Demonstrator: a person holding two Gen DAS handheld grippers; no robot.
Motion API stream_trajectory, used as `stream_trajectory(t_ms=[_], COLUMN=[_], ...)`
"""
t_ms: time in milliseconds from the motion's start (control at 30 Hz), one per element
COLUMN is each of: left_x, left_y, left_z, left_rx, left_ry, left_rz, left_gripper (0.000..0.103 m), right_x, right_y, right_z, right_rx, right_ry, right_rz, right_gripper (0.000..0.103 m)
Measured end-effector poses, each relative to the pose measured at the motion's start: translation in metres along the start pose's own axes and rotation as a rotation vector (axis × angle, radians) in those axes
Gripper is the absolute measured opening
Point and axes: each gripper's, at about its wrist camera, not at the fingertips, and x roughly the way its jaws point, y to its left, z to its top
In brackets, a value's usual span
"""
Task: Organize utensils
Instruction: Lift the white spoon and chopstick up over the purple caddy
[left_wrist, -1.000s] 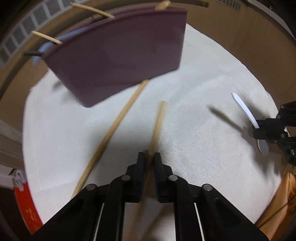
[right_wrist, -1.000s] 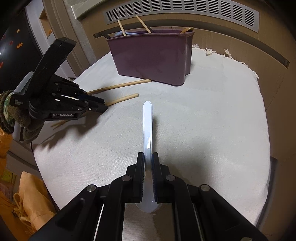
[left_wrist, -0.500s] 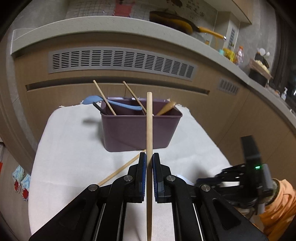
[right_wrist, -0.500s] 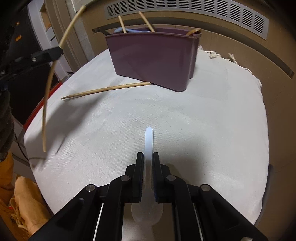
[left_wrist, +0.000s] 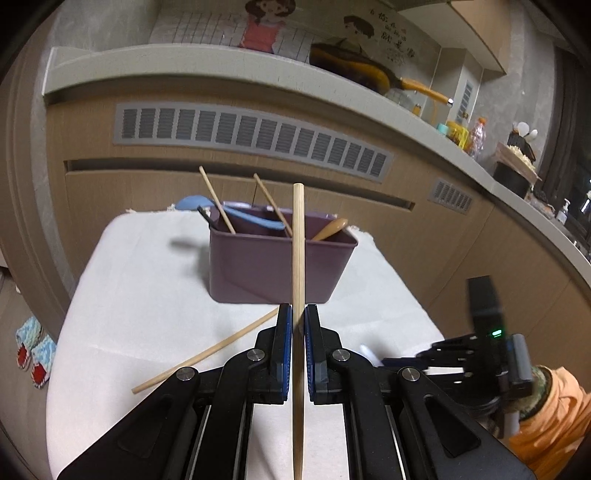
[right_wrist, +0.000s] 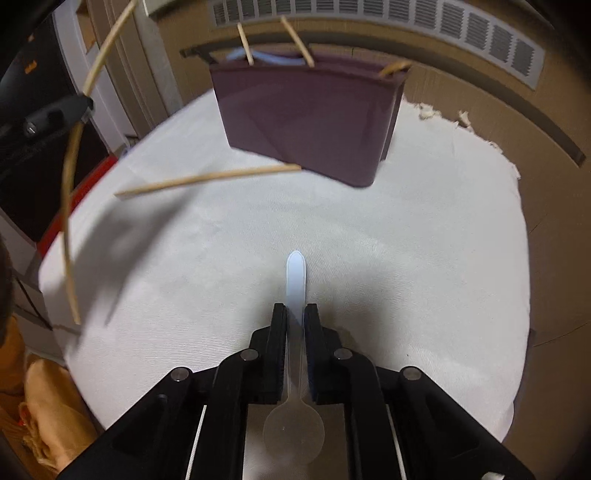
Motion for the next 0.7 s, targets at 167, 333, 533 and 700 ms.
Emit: stream_trajectory(t_ms=[167, 333, 533, 700], left_x=[-0.029, -0.062, -0.071, -0.039], left_y=[-0.019, -0.046, -0.069, -0.060], left_z=[0.019, 0.072, 0.137, 0.162], left_rx=[0.023, 0.085, 0.148, 0.181], left_ry=[-0.105, -0.297, -0.555, -0.633], left_rz=[-0.013, -0.021, 0.025, 0.091], left_gripper=[0.007, 0.007, 0.007, 0.007], right_x=[-0.060, -0.140, -0.212, -0.213], right_y=[0.004, 0.009, 0.003, -0.011], right_z=[0.011, 0.057, 0.122, 0.153], right_rx=[0.030, 0.014, 0.042, 0.082], right_ry=[-0.171, -0.446, -0.777, -0.928], right_rz=[0.025, -0.017, -0.098, -0.132], right_gripper=[0.010, 0.010, 0.010, 0.010])
